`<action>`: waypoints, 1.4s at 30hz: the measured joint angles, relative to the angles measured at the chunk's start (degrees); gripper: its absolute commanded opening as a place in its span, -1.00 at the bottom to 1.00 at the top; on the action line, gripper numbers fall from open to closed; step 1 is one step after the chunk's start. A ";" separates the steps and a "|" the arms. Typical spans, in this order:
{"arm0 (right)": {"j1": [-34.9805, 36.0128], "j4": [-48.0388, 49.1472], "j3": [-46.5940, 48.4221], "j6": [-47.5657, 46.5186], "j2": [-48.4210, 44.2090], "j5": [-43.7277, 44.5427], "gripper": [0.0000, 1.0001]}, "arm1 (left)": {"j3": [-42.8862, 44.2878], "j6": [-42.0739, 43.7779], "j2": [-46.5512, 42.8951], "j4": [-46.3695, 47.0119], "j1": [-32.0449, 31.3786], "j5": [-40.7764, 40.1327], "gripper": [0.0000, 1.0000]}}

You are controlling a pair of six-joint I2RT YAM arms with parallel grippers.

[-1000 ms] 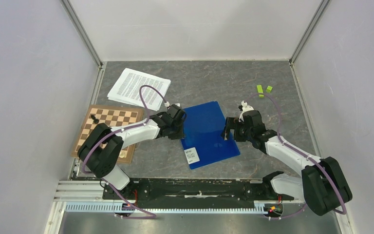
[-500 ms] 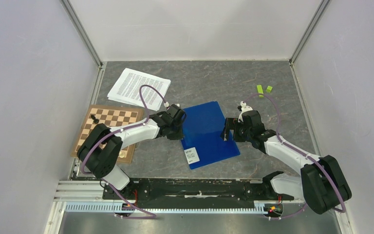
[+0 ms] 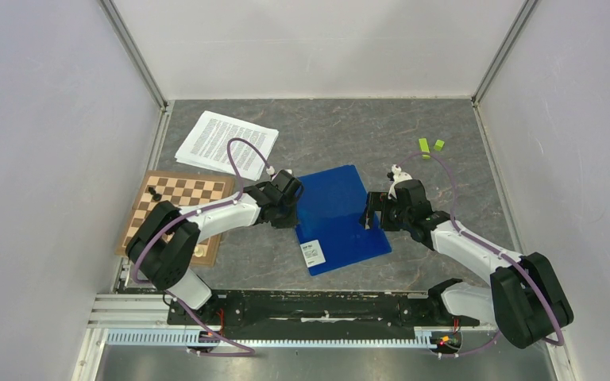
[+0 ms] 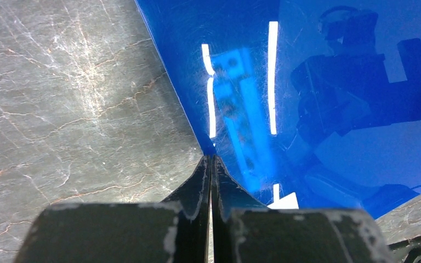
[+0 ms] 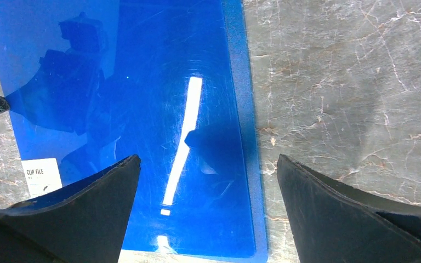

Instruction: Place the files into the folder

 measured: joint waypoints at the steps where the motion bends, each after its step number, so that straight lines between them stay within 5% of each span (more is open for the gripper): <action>1: 0.00 -0.02 0.00 -0.02 0.00 -0.02 0.97 | 0.00 0.02 0.02 0.02 0.00 0.02 -0.95; 32: 5.11 0.02 2.32 0.59 -1.38 -4.74 0.98 | -0.07 0.00 2.36 0.55 1.64 1.27 -0.95; 38: 6.73 0.28 2.40 2.05 -1.55 -5.97 0.43 | -0.07 0.00 2.51 0.55 1.95 1.22 -0.95; 42: 7.02 0.22 2.51 2.91 -2.62 -6.21 -0.28 | -0.02 0.07 2.60 0.33 2.21 0.61 -0.85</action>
